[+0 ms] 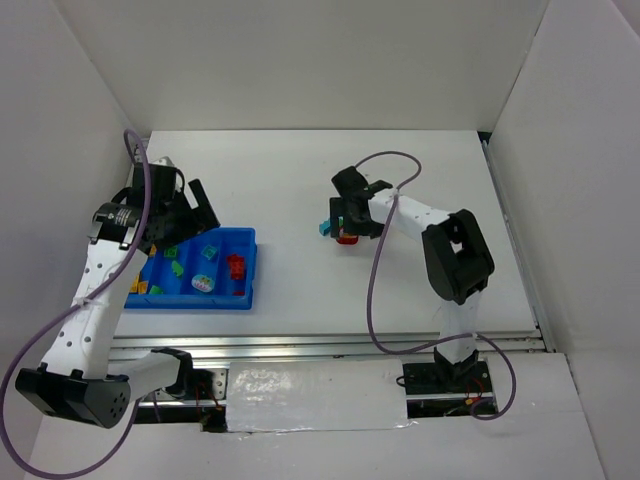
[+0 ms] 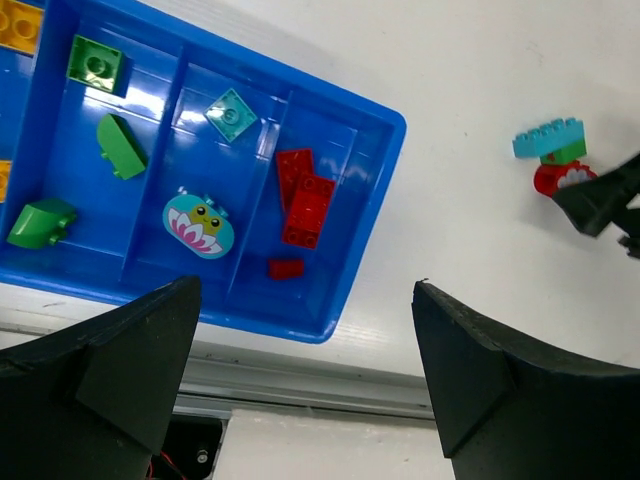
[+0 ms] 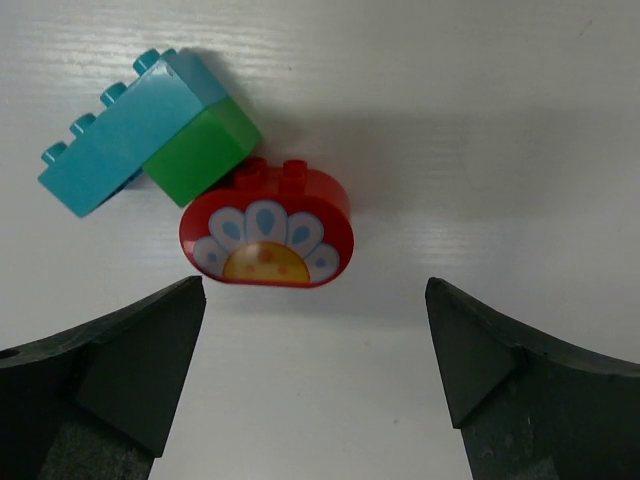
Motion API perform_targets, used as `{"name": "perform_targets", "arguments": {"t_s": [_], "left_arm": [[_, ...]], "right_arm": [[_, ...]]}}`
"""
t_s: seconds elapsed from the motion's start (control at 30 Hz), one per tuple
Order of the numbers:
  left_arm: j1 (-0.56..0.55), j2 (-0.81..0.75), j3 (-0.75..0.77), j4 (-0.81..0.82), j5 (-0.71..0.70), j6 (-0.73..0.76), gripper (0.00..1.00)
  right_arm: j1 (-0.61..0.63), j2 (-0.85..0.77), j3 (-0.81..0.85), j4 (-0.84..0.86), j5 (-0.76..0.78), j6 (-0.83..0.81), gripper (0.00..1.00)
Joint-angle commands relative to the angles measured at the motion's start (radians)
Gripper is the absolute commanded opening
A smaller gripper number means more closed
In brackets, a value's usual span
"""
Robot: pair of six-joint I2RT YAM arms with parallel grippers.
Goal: Sort the legos into containers by color
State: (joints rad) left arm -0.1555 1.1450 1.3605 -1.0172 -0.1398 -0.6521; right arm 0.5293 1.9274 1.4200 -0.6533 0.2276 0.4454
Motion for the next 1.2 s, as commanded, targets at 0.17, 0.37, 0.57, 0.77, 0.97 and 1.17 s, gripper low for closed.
{"name": "perform_targets", "arguments": {"t_s": [0.17, 0.37, 0.57, 0.77, 0.97, 1.17], "left_arm": [[-0.003, 0.002, 0.032, -0.003, 0.091, 0.072, 0.99], [-0.003, 0.012, 0.006, 0.005, 0.126, 0.078, 0.99], [-0.003, 0.027, 0.015, -0.001, 0.132, 0.092, 1.0], [-0.004, 0.035, 0.009, -0.006, 0.131, 0.106, 0.99], [-0.003, 0.024, -0.008, -0.004, 0.111, 0.111, 1.0], [-0.003, 0.028, 0.009, -0.038, -0.039, 0.017, 0.99]], "right_arm": [[-0.002, 0.054, 0.04, 0.09, -0.028, -0.048, 0.97], [-0.002, 0.097, 0.079, 0.104, -0.019, -0.04, 0.93], [-0.002, 0.142, 0.117, 0.101, -0.03, -0.05, 0.82], [0.0, 0.122, 0.108, 0.101, -0.004, -0.051, 0.52], [0.027, -0.043, -0.022, 0.109, -0.019, 0.024, 0.39], [0.203, -0.284, -0.087, 0.11, 0.01, 0.053, 0.38]]}}
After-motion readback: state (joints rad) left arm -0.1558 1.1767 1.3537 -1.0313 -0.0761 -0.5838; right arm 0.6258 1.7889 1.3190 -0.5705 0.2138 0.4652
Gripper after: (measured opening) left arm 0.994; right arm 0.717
